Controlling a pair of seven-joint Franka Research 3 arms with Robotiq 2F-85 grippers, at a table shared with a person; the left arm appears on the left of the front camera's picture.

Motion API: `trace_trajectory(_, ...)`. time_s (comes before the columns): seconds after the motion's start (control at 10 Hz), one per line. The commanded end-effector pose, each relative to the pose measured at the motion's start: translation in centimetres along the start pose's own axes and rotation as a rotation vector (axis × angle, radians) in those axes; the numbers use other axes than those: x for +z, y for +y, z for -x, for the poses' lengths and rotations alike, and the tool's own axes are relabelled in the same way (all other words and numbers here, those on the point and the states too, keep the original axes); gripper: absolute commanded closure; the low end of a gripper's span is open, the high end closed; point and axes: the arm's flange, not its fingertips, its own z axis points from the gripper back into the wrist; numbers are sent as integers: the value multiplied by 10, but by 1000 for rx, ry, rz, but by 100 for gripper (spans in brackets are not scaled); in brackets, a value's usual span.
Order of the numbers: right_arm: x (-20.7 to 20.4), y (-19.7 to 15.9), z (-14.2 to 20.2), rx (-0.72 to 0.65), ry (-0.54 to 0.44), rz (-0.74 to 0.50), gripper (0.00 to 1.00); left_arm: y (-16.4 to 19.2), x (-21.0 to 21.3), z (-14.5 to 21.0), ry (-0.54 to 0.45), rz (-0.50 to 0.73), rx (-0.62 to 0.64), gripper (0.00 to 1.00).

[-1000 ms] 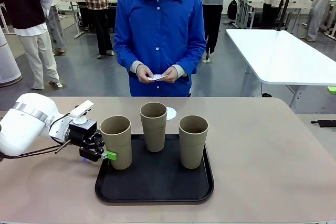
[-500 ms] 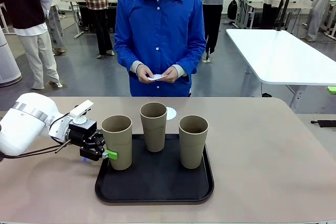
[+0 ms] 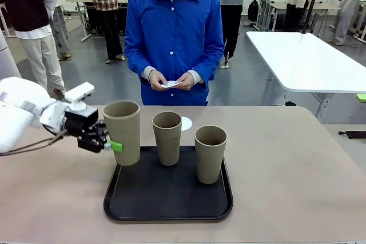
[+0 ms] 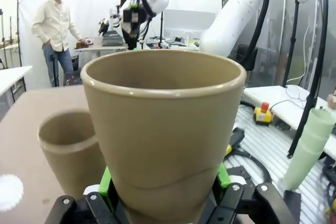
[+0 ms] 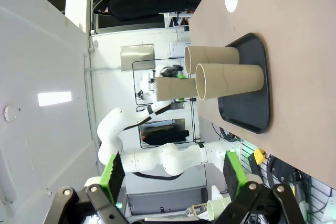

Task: Place coasters on the table and set cups on them.
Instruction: Pick up one Reusable plastic cup and place it on a coaster set by the human.

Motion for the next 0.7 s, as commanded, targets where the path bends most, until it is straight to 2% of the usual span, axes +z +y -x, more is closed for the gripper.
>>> trace_trajectory(0.0, 0, 1, 0, 4, -3, -6, 0, -20, -1, -53, -26, -9, -8, 75)
trace_trajectory(0.3, 0, 1, 0, 4, -3, -6, 0, -30, 0, -97, -40, -41, -34, 75)
trace_trajectory(0.4, 0, 1, 0, 4, -3, -6, 0, -35, -1, -97, -35, -58, -40, 75)
trace_trajectory(0.5, 0, 1, 0, 4, -3, -6, 0, -26, 3, -96, -19, -7, -50, 75)
trace_trajectory(0.6, 0, 1, 0, 4, -3, -6, 0, -26, 3, -96, -19, -7, -50, 75)
